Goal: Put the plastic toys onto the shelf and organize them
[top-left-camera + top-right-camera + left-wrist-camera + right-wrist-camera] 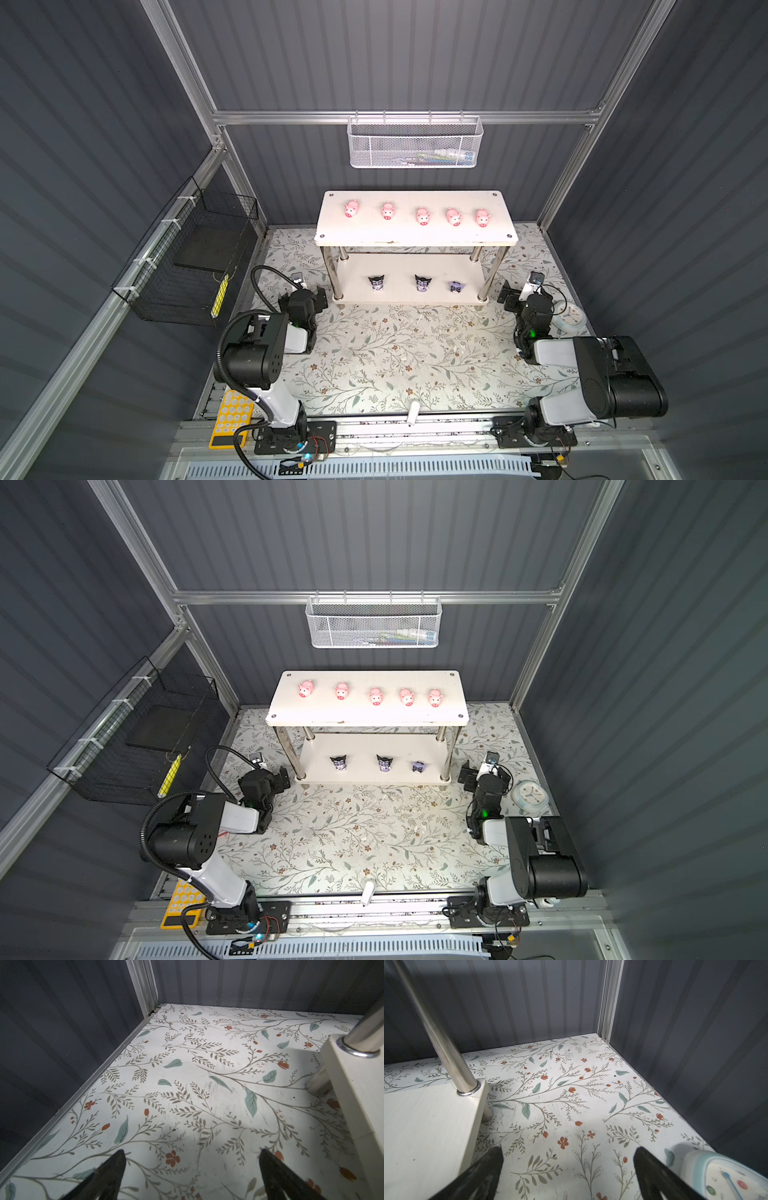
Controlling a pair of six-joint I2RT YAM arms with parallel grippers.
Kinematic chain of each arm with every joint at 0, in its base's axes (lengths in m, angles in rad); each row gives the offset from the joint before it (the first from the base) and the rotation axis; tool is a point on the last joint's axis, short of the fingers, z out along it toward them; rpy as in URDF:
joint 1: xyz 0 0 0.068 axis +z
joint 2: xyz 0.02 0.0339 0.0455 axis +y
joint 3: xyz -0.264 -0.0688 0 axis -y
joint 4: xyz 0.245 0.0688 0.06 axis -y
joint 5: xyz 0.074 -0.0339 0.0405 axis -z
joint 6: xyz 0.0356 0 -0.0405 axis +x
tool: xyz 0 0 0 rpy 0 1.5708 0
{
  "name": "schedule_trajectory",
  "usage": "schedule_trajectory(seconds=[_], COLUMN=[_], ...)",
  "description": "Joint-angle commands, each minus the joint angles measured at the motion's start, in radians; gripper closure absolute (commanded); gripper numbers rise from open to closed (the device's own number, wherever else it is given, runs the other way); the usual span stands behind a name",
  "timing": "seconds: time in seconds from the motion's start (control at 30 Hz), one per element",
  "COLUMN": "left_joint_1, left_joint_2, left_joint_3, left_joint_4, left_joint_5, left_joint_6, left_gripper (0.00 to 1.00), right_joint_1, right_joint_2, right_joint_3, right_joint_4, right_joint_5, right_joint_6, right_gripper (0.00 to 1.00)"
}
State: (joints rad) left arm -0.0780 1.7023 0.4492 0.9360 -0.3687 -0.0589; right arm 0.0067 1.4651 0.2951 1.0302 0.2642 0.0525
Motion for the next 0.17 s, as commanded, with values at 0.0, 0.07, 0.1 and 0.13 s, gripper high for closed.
schedule_trajectory(seconds=[0.0, 0.07, 0.1, 0.13], left_joint_1=[-0.005, -0.005, -0.005, -0.005], left_joint_2=[0.014, 0.014, 0.013, 0.011], left_joint_3=[0.008, 0.006, 0.004, 0.0], left_joint_4=[0.0, 0.002, 0.008, 0.012], left_joint_5=[0.0, 0.0, 0.002, 0.002], left_joint_6=[0.019, 0.021, 0.021, 0.021], left_gripper=[0.0, 0.0, 0.0, 0.0], right_joint_1=[-0.005, -0.004, -0.005, -0.004], right_joint_2=[0.003, 0.003, 0.004, 0.002], right_joint_3=[0.001, 0.001, 0.001, 0.0], right_joint_4=[0.019, 0.02, 0.021, 0.021], right_joint_5=[-0.006, -0.007, -0.006, -0.005], right_joint_6=[0.006, 0.006, 0.005, 0.006], right_gripper=[0.01, 0.01, 0.01, 0.01])
